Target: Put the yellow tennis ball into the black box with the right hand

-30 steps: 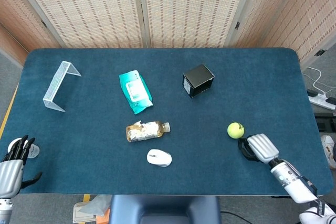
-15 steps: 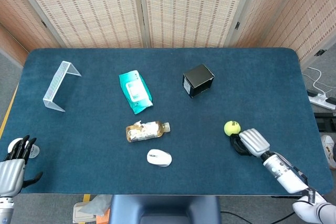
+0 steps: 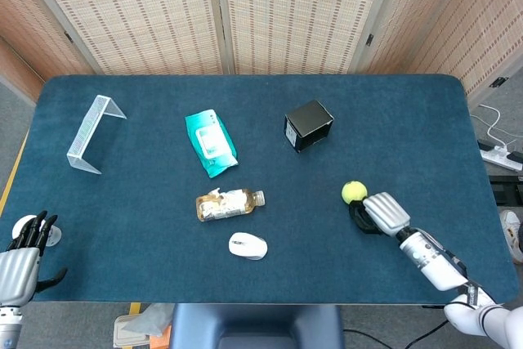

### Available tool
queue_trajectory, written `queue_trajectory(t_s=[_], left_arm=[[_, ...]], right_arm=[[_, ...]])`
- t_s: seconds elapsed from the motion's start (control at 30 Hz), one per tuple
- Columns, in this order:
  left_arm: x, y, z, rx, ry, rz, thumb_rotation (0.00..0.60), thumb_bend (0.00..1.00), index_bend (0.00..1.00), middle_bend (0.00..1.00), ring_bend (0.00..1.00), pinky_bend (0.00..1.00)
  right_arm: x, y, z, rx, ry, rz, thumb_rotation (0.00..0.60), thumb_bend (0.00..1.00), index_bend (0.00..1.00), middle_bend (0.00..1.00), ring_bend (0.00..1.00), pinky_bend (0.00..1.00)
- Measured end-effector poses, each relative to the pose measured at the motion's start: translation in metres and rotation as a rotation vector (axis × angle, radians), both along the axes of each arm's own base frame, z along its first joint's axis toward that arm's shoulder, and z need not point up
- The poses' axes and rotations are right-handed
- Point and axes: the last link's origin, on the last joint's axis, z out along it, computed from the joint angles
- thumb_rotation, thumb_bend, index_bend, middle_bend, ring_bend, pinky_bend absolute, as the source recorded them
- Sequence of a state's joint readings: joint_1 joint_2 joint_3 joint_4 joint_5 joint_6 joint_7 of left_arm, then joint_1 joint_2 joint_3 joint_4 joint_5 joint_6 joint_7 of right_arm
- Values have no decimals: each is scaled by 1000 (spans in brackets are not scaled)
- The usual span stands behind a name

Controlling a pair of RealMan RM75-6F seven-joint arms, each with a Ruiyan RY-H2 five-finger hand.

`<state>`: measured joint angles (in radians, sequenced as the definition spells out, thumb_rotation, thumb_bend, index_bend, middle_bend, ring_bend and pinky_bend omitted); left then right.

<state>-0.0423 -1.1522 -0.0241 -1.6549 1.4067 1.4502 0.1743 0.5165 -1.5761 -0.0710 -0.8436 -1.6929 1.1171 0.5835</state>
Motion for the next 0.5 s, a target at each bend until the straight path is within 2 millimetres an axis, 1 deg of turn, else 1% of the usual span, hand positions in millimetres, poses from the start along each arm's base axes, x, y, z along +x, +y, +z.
queue_trajectory(t_s=[0.5], left_arm=[[-1,1,-1,-3,2,6,600,246,0,0,0,271]], right_arm=[[15,-25,-5,-28,-34,11,600,628,822,785,521,572]])
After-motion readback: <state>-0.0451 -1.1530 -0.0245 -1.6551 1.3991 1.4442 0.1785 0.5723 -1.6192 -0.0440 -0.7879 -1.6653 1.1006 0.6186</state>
